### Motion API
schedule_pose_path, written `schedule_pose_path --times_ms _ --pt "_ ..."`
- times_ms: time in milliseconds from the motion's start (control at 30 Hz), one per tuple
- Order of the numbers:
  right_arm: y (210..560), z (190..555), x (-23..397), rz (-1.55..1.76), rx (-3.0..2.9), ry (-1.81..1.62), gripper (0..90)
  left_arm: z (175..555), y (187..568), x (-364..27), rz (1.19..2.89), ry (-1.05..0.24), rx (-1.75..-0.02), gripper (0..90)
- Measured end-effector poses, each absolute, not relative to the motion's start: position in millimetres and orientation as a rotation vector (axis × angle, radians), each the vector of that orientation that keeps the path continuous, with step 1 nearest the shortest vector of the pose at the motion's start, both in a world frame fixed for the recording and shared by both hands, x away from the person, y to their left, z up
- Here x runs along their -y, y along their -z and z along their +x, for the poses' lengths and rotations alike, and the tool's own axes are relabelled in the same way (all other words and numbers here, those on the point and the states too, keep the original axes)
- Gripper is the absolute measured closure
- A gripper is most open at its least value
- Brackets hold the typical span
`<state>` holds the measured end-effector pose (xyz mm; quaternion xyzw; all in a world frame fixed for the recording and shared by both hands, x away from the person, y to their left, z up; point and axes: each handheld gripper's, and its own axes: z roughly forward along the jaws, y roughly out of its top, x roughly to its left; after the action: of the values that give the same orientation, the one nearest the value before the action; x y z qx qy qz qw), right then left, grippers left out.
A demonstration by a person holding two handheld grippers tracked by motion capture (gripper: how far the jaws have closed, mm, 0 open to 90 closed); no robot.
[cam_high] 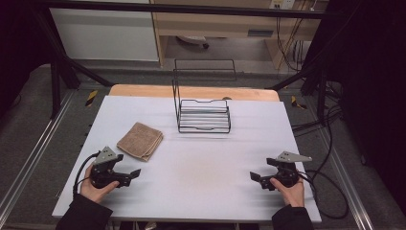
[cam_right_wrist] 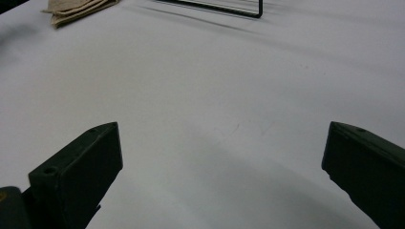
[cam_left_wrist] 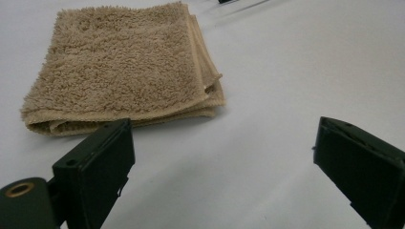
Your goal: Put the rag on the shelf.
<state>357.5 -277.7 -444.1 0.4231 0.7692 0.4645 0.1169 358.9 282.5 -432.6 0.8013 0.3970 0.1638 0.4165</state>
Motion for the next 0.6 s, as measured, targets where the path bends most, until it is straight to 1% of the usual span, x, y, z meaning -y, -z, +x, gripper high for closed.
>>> schedule_pose_path --times_ms 600 --pt "444.8 356.8 276.3 1.239 -2.264 -1.341 0.5 360.5 429.9 -274.3 2.031 -0.414 -0.993 6.8"
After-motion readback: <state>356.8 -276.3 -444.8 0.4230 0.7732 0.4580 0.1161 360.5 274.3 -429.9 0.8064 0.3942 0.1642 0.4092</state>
